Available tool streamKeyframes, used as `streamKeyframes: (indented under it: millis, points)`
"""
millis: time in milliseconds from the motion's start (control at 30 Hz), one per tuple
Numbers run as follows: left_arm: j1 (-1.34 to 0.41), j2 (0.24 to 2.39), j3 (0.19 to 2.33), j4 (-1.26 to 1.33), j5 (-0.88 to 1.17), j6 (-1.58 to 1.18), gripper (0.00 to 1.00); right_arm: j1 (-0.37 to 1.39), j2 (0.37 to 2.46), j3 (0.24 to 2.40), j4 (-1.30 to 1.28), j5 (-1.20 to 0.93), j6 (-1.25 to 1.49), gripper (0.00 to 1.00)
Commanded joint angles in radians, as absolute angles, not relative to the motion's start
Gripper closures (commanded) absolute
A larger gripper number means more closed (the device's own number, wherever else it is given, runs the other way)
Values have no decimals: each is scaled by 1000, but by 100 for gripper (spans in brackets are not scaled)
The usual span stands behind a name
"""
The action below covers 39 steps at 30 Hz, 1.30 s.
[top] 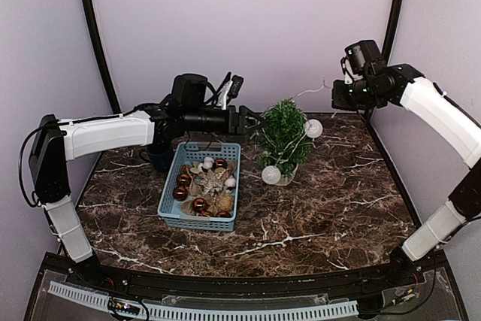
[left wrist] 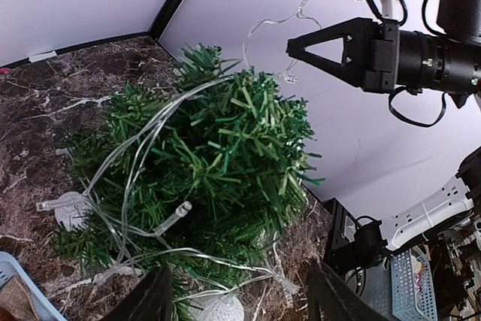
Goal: Decorate the small christmas tree
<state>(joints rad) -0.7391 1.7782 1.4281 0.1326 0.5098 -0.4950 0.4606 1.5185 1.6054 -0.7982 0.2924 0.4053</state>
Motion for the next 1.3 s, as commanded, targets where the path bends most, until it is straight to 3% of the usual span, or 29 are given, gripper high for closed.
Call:
streamKeyframes:
  millis: [0,533,1000,1267]
  points:
    - [-769,1781,1481,120,488,-461,38,464,1422,1564,-830,171,420,100]
    - [-795,1772,1478,113,440,-464,41,617,1236,1352,-780,-186,544,100]
    - [-795,1626,1330,165,454,-391,34,738,1302,1198,-385,-217,804,100]
    - [-809,1613,1248,235,592,-376,28,770,1310,1111,-169,-153,951,100]
